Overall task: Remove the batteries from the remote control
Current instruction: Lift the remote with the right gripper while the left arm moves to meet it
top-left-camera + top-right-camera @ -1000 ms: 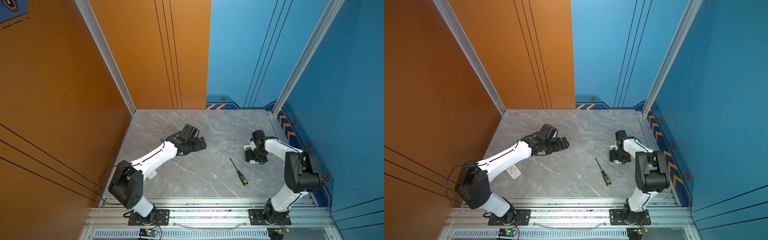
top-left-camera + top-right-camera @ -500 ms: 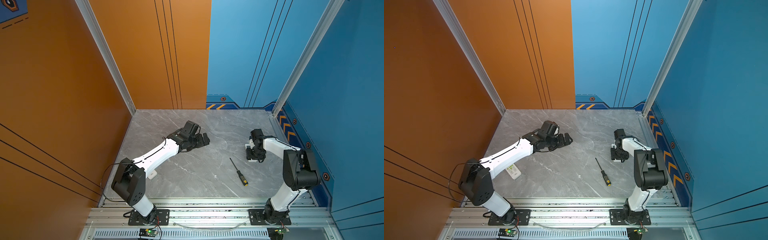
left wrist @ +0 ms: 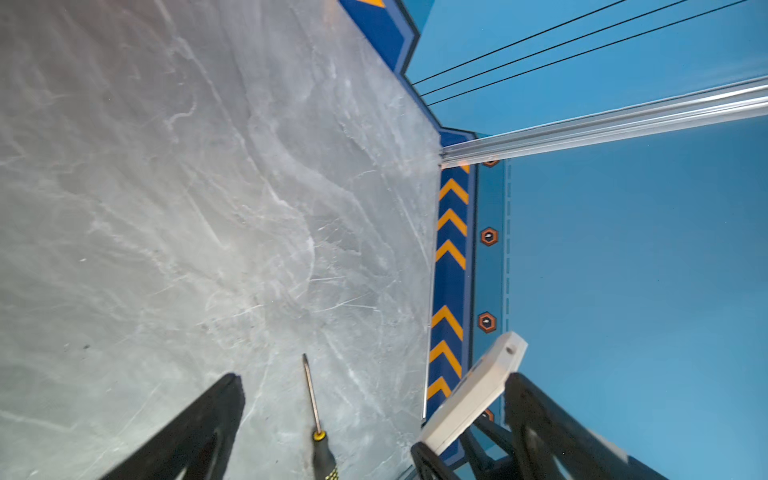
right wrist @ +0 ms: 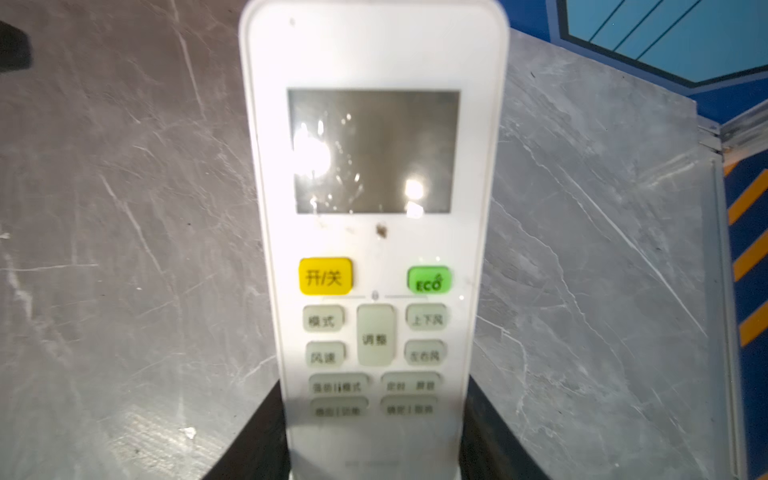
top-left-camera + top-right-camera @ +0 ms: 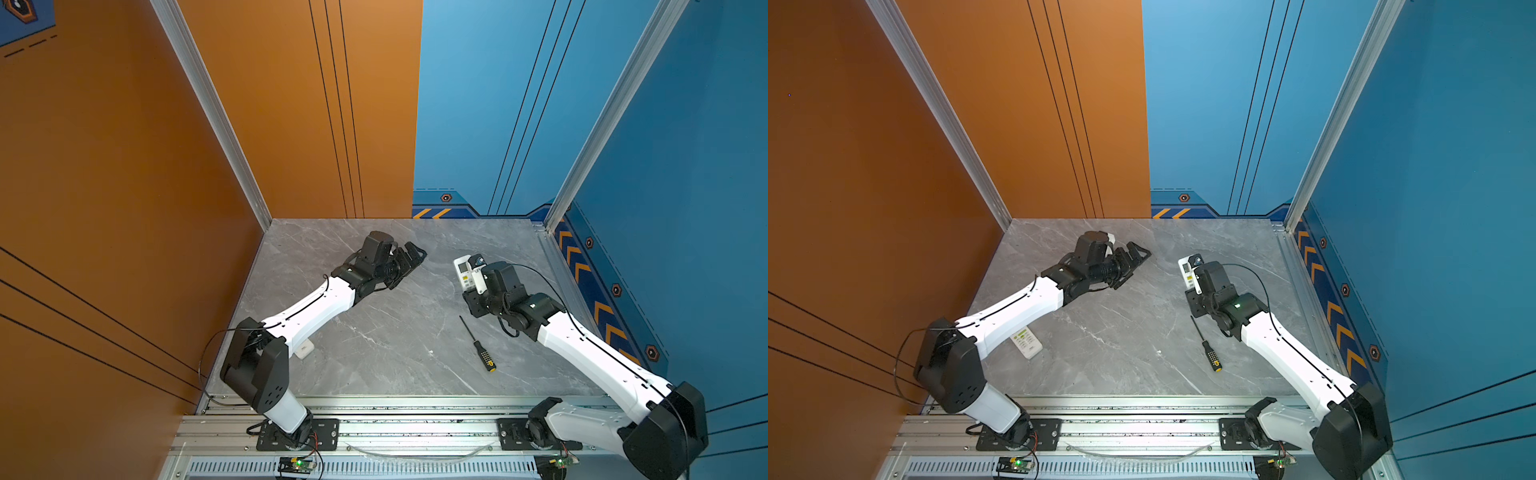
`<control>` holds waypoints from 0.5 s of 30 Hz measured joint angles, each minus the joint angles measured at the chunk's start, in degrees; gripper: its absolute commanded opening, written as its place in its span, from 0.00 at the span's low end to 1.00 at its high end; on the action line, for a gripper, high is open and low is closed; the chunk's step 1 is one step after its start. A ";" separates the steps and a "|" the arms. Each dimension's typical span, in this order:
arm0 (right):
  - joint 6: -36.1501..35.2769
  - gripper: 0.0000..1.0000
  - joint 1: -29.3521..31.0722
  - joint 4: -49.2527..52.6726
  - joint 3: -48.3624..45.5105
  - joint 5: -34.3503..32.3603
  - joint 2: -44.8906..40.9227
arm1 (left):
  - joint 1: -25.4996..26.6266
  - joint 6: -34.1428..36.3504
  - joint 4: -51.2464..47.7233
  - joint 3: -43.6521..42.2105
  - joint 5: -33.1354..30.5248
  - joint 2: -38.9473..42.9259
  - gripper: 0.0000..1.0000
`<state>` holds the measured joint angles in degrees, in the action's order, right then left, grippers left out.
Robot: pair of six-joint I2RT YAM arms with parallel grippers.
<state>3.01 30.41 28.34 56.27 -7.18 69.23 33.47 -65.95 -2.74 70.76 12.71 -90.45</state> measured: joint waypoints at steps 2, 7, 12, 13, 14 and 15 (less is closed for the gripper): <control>0.02 0.31 1.38 1.36 2.21 1.46 2.23 | 0.39 -1.42 5.84 -3.02 0.98 1.14 0.98; 0.44 0.34 5.46 3.58 6.21 4.66 6.54 | 2.36 -4.02 16.70 -8.35 2.45 0.85 1.00; 1.77 0.35 7.21 4.79 8.41 6.91 7.82 | 4.33 -4.85 23.34 -9.42 3.02 -1.84 0.81; 1.92 0.35 7.21 5.11 8.70 7.26 7.96 | 4.33 -5.16 24.76 -9.86 3.06 -2.10 0.75; 2.14 0.35 7.21 5.27 9.09 7.56 8.20 | 4.44 -5.29 25.99 -10.34 3.26 -2.40 0.70; 2.36 0.36 7.21 5.27 9.40 7.82 8.44 | 4.50 -5.38 26.64 -10.58 3.30 -2.60 0.66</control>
<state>5.37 37.63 33.61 65.67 0.64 77.67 37.98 -71.33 23.90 60.18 16.01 -93.06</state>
